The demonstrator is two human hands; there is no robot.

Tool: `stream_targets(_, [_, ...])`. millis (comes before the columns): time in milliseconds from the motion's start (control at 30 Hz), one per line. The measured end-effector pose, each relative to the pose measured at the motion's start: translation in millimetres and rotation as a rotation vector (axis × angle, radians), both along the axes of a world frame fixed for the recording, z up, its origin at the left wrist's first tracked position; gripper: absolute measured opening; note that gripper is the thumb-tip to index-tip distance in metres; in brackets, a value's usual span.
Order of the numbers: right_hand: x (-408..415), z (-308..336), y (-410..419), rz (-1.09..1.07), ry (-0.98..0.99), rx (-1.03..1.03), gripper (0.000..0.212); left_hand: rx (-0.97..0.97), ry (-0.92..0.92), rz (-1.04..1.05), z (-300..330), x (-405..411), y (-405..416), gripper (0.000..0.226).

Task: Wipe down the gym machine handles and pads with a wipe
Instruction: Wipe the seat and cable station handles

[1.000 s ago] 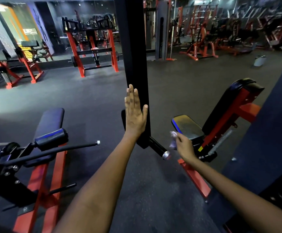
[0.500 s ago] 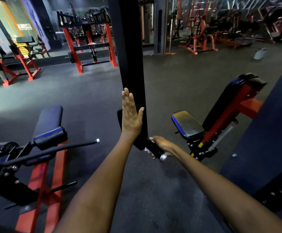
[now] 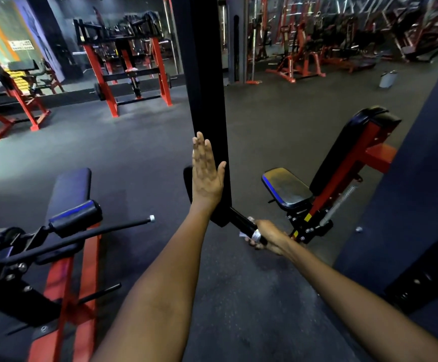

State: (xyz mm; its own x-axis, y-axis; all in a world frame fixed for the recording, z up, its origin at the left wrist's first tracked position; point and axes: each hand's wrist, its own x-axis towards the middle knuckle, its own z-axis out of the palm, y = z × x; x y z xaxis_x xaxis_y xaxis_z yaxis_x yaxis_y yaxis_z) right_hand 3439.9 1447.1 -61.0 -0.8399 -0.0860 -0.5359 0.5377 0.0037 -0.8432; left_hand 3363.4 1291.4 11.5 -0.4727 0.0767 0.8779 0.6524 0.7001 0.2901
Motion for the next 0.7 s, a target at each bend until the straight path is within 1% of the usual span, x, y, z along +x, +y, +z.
stream_targets(100, [12, 3, -3, -0.090, 0.116, 0.087, 0.031, 0.006, -0.016, 0.000, 4, 6, -1, 0.079])
stream_targets(167, [18, 4, 0, -0.112, 0.190, 0.212, 0.031, -0.024, -0.028, 0.037, 6, 12, 1, 0.074])
stream_targets(200, [20, 4, 3, -0.106, 0.231, 0.314, 0.033, -0.021, -0.069, 0.058, 6, 13, 2, 0.071])
stream_targets(233, [22, 4, 8, -0.088, 0.266, 0.409, 0.034, 0.011, -0.153, 0.065, 6, 15, 2, 0.070])
stream_targets(300, [28, 8, 18, -0.041, 0.302, 0.499, 0.035, 0.122, -0.350, 0.038, 9, 23, 2, 0.068])
stream_targets(333, [31, 14, 23, -0.018, 0.325, 0.536, 0.033, 0.140, -0.377, 0.029, 11, 25, 3, 0.067])
stream_targets(400, [35, 29, 33, -0.007, 0.375, 0.656, 0.033, 0.074, -0.359, 0.107, 12, 30, 4, 0.068])
stream_targets(467, [38, 47, 43, -0.039, 0.420, 0.763, 0.034, -0.016, -0.271, 0.211, 12, 32, 8, 0.070])
stream_targets(500, [38, 56, 48, -0.068, 0.436, 0.801, 0.032, -0.024, -0.258, 0.239, 14, 35, 13, 0.073])
stream_targets(600, [40, 75, 62, -0.117, 0.455, 0.852, 0.031, 0.062, -0.357, 0.247, 24, 58, 30, 0.082])
stream_targets(633, [41, 81, 64, -0.108, 0.467, 0.883, 0.029, 0.076, -0.351, 0.247, 25, 67, 34, 0.083])
stream_targets(700, [42, 92, 72, -0.097, 0.493, 0.961, 0.025, 0.008, -0.273, 0.205, 27, 82, 46, 0.079])
